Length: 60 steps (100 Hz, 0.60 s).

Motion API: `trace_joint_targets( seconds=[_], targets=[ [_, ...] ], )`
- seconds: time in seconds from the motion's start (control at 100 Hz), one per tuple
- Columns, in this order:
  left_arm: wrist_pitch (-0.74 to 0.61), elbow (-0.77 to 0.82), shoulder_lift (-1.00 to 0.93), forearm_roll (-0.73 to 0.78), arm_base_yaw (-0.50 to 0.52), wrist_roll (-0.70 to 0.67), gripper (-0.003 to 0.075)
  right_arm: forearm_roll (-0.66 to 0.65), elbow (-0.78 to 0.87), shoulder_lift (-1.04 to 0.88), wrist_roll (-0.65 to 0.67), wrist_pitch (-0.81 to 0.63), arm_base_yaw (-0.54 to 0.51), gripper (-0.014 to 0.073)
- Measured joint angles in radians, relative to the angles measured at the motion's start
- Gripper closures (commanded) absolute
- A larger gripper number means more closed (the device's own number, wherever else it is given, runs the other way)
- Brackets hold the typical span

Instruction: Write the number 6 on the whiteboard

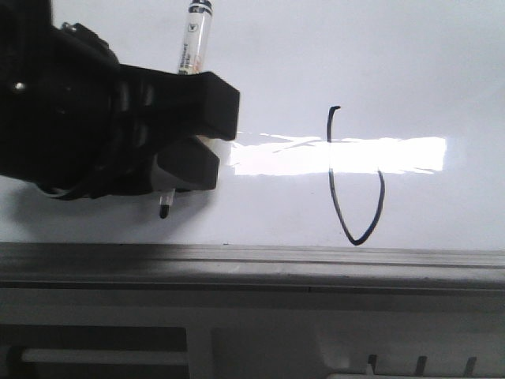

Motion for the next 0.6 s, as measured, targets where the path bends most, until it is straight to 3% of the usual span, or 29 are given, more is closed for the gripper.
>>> trace_joint_targets(
  seconds=[0.6],
  targets=[
    [-0.003,-0.008,0.026,-0.017,-0.007,-0.006,0.0738,0.000,0.000,0.000,0.000,0.000,0.000,0.0656]
  ],
)
